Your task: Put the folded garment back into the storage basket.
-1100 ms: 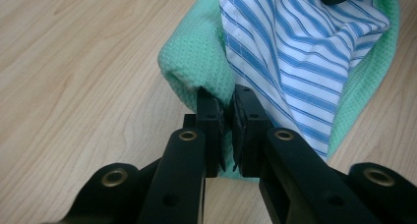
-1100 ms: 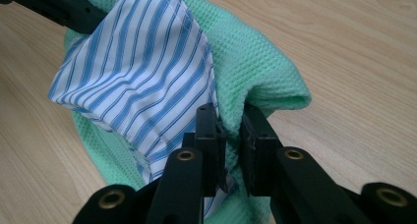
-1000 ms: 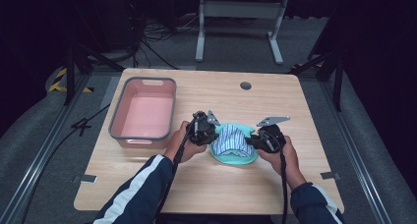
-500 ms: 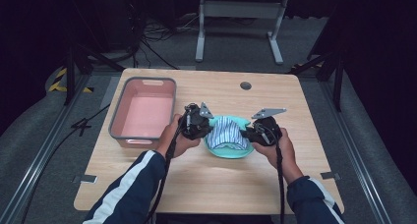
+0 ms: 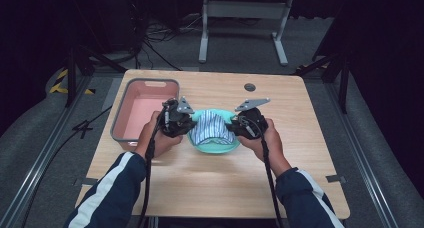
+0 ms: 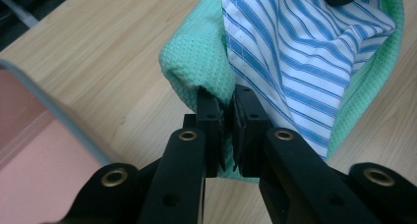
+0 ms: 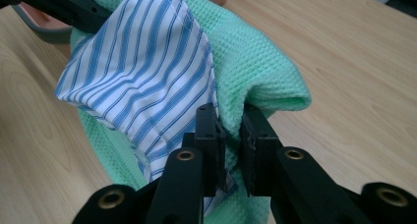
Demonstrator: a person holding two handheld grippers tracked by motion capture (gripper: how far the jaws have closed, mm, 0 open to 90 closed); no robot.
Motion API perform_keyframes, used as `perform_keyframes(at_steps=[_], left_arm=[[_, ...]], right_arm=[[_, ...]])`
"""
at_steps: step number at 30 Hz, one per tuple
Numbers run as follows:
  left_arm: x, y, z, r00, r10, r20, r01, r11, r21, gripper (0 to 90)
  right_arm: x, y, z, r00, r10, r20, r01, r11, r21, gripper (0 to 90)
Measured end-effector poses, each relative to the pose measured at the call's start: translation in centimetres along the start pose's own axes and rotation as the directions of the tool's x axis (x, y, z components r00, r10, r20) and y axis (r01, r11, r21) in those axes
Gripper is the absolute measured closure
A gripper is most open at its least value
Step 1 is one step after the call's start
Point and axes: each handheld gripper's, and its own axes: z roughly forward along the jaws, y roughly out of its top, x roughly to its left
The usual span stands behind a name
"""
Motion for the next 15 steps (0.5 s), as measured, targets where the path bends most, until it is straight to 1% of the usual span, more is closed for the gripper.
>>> perform_keyframes(at_steps=[3,4,5,7,8,9,15], left_arm=[[0.8,-0.6,-1.1,0.9997,-0.016,-0.017,0.016,0.9998,-0.007,83.2],[0.8,-0.6,-1.1,0.9997,-0.016,-0.017,0.016,0.9998,-0.007,83.2],[1.2,-0.9,-1.6,0.9995,-0.016,-0.026,0.016,0.9998,-0.007,83.2],[1.7,-1.3,-2.3,0.9989,-0.027,-0.037,0.027,0.9996,-0.013,83.2],[2.0,-1.5,-2.6,0.9984,-0.029,-0.049,0.028,0.9994,-0.018,83.2],[2.0,-1.5,-2.6,0.9984,-0.029,-0.049,0.028,0.9994,-0.018,83.2],[3.2,-2.2,-4.5,0.9958,-0.054,-0.074,0.052,0.9983,-0.027,83.2]], right_arm=[[0.8,1.2,0.4,0.9998,-0.017,-0.013,0.016,1.0,-0.009,79.8],[1.0,1.6,0.5,0.9997,-0.02,-0.016,0.02,1.0,-0.009,79.8],[1.0,1.6,0.5,0.9997,-0.02,-0.016,0.02,1.0,-0.009,79.8],[1.7,2.6,0.9,0.9992,-0.036,-0.019,0.035,0.999,-0.014,79.7],[1.9,3.0,1.0,0.999,-0.037,-0.023,0.037,0.999,-0.018,79.7],[1.9,3.0,1.0,0.999,-0.037,-0.023,0.037,0.999,-0.018,79.7],[3.0,5.1,1.9,0.9977,-0.051,-0.045,0.049,0.998,-0.039,79.7]])
